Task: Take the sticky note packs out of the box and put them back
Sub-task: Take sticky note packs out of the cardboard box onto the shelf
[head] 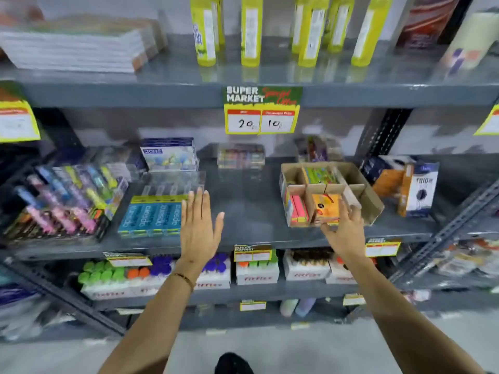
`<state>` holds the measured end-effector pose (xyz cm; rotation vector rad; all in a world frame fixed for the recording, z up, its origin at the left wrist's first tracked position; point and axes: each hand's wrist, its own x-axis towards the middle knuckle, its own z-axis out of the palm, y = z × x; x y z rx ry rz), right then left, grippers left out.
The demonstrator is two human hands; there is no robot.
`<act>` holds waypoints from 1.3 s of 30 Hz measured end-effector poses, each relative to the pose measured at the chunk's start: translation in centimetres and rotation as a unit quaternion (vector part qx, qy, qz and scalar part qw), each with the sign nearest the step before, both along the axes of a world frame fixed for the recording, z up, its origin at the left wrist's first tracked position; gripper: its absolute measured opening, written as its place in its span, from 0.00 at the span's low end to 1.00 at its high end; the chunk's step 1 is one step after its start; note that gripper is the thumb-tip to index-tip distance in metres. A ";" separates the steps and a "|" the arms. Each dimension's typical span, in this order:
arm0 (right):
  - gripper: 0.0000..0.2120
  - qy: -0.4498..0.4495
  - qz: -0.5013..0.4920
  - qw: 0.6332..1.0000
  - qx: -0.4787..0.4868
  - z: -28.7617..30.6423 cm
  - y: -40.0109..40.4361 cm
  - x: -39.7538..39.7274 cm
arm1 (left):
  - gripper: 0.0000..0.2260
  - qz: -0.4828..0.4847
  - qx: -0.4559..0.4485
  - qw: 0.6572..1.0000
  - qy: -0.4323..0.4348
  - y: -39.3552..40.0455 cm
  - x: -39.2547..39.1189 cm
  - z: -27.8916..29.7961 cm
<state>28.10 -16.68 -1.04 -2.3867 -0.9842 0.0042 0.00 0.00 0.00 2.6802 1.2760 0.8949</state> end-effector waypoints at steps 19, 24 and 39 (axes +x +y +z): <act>0.46 0.025 -0.015 0.999 -0.022 -2.4 3.0 2.1 | 0.25 0.059 -0.066 0.991 0.102 4.8 -0.6 -5.1; 0.47 0.020 -0.007 1.000 -0.014 -2.6 3.6 2.4 | 0.24 0.065 -0.057 0.991 0.105 4.9 -0.6 -5.5; 0.43 -0.014 -0.005 1.000 0.003 -2.8 3.3 2.4 | 0.23 0.066 -0.074 0.989 0.107 4.7 -0.5 -5.2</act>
